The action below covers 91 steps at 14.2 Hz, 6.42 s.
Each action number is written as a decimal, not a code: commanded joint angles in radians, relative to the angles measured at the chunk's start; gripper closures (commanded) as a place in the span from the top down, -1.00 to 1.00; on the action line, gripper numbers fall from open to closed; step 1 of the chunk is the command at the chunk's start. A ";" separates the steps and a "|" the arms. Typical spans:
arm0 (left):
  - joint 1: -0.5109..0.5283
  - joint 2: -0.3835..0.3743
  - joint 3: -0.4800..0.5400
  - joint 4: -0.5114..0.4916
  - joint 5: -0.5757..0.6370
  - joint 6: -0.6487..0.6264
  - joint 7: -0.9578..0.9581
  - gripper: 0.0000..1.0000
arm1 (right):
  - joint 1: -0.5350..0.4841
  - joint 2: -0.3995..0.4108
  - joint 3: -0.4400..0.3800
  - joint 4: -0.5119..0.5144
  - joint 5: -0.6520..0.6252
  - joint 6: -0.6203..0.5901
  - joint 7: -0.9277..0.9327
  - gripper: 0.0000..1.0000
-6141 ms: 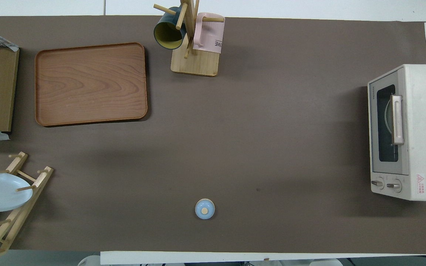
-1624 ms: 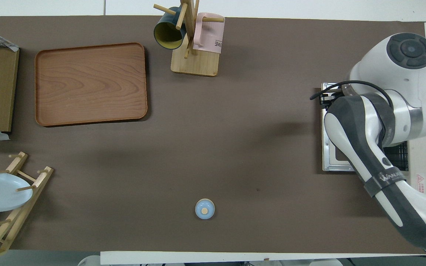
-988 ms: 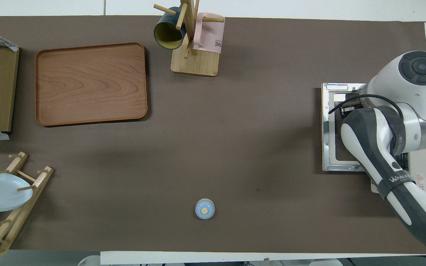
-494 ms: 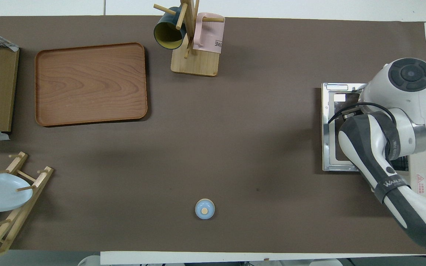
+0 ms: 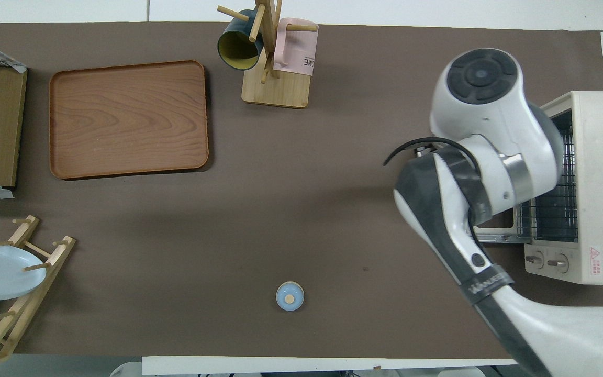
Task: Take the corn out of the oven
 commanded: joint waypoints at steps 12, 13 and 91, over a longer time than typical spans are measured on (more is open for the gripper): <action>0.007 -0.020 -0.002 -0.019 -0.004 -0.010 0.003 1.00 | 0.312 0.455 0.097 0.417 0.159 0.221 0.567 -0.41; 0.007 -0.020 -0.002 -0.019 -0.004 -0.010 0.003 1.00 | 0.314 0.452 0.097 0.419 0.157 0.207 0.570 0.11; -0.079 -0.055 -0.013 -0.008 -0.021 -0.059 -0.011 1.00 | -0.495 -0.266 -0.006 0.112 0.199 -0.318 -0.410 1.00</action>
